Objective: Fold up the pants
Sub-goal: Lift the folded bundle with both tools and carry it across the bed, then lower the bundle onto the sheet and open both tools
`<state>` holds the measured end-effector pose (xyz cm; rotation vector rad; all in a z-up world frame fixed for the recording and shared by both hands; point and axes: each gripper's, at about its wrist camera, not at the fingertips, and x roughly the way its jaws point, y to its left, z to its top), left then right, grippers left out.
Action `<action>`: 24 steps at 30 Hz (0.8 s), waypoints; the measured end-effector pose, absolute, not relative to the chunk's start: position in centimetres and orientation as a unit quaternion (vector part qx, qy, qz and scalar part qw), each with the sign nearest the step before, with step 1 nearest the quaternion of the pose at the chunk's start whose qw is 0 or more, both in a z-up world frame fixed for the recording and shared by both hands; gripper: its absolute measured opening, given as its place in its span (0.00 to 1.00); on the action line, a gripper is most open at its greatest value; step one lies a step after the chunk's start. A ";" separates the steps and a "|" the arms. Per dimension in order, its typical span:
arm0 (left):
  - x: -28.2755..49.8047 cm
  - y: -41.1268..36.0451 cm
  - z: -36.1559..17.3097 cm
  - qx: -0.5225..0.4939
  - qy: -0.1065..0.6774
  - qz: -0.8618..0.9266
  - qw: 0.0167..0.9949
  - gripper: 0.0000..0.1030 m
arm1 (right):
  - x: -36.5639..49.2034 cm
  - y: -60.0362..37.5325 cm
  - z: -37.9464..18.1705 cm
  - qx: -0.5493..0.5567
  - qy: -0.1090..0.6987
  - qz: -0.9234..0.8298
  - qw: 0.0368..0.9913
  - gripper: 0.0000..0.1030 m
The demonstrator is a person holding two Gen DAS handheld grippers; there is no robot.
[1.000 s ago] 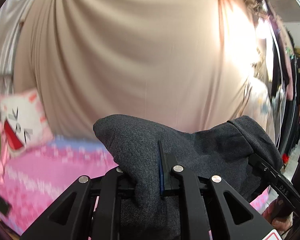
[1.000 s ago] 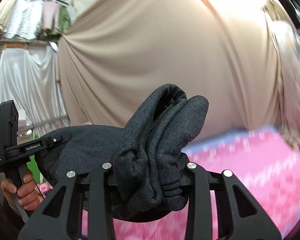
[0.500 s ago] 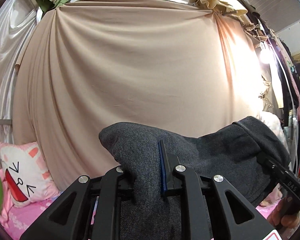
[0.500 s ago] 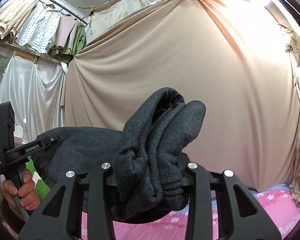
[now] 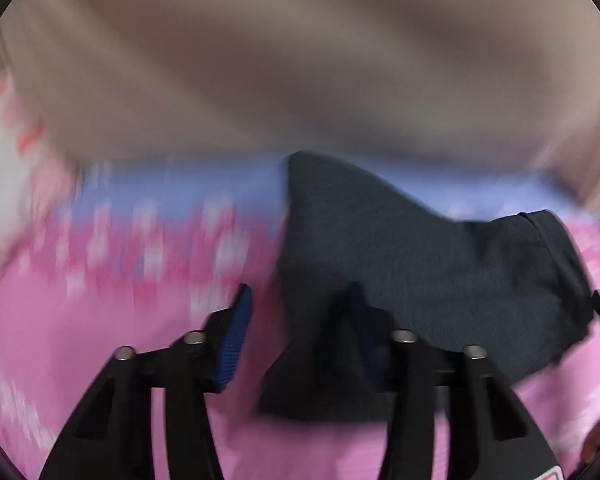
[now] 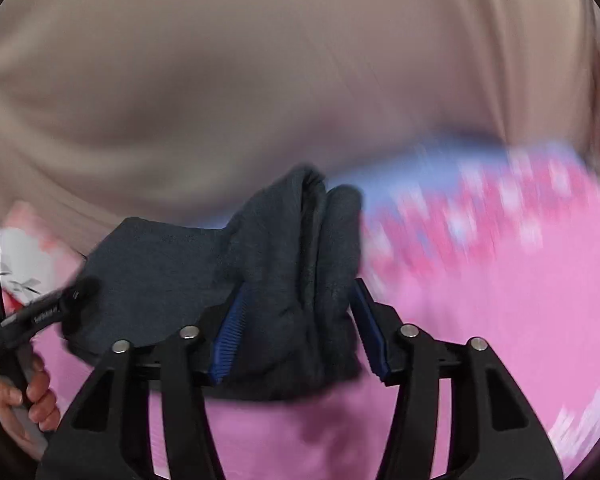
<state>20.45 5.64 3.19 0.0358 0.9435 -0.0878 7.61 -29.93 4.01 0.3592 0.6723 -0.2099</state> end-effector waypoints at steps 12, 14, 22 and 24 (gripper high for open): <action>17.3 6.4 3.2 -0.030 0.428 -0.045 0.902 0.68 | 10.7 -26.7 2.7 0.076 0.377 -0.089 0.919 0.00; 17.3 5.5 2.1 -0.002 0.439 -0.036 0.898 0.68 | 9.9 -27.8 2.6 0.105 0.360 -0.080 0.924 0.00; 16.5 5.0 1.5 0.018 0.424 -0.025 0.905 0.68 | 8.9 -26.7 2.8 0.064 0.350 -0.111 0.928 0.00; 16.3 5.2 1.7 0.021 0.423 -0.025 0.905 0.68 | 8.4 -26.1 4.2 0.068 0.345 -0.106 0.930 0.03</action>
